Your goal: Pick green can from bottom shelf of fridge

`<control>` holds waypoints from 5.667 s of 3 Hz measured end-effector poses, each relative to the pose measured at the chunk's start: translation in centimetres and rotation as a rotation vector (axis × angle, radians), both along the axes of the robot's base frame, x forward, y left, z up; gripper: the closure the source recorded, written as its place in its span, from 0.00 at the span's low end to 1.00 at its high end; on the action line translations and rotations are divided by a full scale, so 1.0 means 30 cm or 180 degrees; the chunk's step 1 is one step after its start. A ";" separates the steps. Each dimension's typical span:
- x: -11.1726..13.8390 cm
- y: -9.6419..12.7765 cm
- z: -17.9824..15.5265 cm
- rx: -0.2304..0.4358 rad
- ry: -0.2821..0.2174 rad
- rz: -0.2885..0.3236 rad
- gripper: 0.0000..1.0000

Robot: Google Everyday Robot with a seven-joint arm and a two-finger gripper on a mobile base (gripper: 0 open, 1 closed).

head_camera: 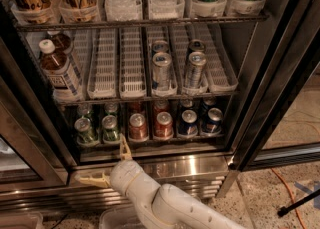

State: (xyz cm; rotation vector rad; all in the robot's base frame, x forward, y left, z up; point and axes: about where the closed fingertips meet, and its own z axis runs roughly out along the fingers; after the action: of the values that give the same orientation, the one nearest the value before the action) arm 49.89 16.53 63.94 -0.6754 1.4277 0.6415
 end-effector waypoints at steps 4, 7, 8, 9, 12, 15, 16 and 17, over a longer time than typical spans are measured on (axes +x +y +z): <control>0.036 0.098 -0.128 -0.0037 0.0057 -0.0236 0.00; 0.036 0.098 -0.128 -0.0036 0.0057 -0.0236 0.46; 0.036 0.100 -0.129 -0.0040 0.0062 -0.0236 0.36; 0.036 0.100 -0.129 -0.0040 0.0062 -0.0236 0.36; 0.107 0.096 -0.119 -0.0076 0.0121 -0.0212 0.30; 0.232 0.196 -0.108 -0.0152 0.0087 0.0060 0.30; 0.266 0.218 -0.111 -0.0133 0.0073 0.0070 0.30; 0.356 0.235 -0.118 -0.0097 0.0026 -0.0020 0.33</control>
Offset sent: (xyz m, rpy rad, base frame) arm 0.0129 0.0339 -0.0456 -0.0413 0.0267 -0.0389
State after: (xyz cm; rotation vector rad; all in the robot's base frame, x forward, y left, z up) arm 60.56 23.57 60.40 -0.6928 1.4491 0.6194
